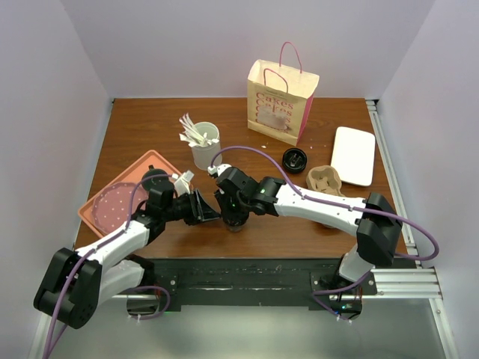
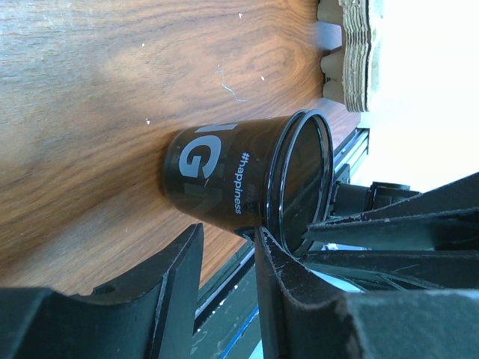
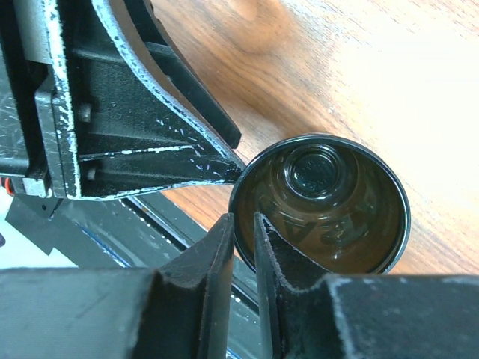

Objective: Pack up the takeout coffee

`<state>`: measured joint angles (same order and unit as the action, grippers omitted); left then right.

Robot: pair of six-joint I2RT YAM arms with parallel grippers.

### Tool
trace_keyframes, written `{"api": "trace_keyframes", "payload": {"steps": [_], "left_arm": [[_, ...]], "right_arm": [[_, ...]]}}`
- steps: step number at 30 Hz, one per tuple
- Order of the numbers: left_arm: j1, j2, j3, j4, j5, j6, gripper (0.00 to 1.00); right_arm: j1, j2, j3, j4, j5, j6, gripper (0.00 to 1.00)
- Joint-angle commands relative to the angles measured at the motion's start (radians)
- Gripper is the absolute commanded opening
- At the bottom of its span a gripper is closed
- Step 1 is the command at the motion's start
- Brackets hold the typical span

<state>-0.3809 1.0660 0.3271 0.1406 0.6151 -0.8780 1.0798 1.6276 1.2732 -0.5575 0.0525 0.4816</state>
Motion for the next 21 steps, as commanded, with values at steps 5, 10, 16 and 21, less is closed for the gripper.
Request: {"api": "trace_keyframes", "payload": {"steps": [5, 10, 16, 21], "left_arm": [[0.002, -0.005, 0.000, 0.021, 0.003, 0.013, 0.38], [0.002, -0.005, 0.001, 0.020, 0.002, 0.011, 0.38], [0.002, -0.006, 0.000, 0.020, 0.003, 0.010, 0.38], [0.002, -0.006, 0.000, 0.019, 0.000, 0.011, 0.38]], "right_arm": [[0.005, 0.011, 0.032, 0.004, -0.011, 0.006, 0.24], [0.009, 0.017, 0.038, 0.005, -0.013, 0.003, 0.23], [0.014, 0.032, 0.044, 0.001, -0.020, 0.002, 0.23], [0.020, 0.038, 0.054, -0.002, -0.010, 0.000, 0.17]]}}
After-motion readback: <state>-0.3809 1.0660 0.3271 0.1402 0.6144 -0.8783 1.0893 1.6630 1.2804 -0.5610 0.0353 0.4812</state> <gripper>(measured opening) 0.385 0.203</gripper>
